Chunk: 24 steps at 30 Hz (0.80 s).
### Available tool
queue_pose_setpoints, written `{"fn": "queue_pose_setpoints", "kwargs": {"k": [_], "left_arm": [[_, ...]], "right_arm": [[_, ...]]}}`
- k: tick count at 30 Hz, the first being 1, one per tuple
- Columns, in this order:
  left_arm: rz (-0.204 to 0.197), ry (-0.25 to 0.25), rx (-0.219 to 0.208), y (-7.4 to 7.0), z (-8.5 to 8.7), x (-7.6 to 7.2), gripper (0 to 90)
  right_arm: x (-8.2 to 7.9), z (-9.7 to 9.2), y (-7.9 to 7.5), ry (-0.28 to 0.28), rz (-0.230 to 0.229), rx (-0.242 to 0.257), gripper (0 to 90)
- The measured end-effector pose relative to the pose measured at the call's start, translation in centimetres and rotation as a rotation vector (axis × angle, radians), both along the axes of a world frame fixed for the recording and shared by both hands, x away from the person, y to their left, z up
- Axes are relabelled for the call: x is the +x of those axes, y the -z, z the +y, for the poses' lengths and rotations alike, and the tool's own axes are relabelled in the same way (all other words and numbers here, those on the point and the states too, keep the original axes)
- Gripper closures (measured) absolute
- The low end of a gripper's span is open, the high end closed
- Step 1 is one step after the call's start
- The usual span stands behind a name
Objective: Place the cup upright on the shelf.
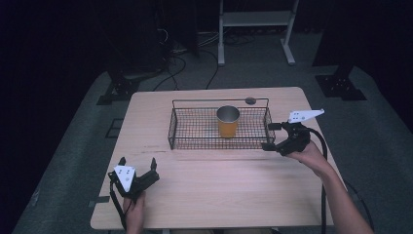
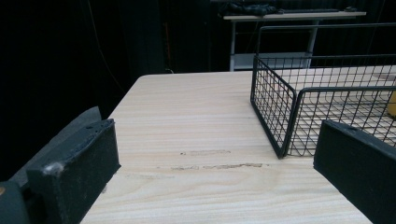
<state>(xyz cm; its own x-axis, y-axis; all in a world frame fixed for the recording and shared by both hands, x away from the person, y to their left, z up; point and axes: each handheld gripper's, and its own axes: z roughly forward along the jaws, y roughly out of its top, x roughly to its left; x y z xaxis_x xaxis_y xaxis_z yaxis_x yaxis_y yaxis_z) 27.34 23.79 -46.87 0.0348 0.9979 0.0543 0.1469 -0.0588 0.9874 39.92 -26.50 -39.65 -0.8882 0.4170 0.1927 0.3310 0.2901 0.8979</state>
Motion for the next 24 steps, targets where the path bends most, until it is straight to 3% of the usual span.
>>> {"fn": "queue_pose_setpoints", "kwargs": {"k": [15, 24], "left_arm": [[0.003, 0.0, 0.003, 0.0, 0.0, 0.0, 0.0], [0.002, 0.002, 0.008, 0.0, 0.0, 0.0, 0.0]], "right_arm": [[-1.8, -1.3, 1.1, 0.008, -0.002, -0.016, 0.0], [-3.2, -2.2, 2.0, 0.02, -0.014, 0.007, 0.0]]}}
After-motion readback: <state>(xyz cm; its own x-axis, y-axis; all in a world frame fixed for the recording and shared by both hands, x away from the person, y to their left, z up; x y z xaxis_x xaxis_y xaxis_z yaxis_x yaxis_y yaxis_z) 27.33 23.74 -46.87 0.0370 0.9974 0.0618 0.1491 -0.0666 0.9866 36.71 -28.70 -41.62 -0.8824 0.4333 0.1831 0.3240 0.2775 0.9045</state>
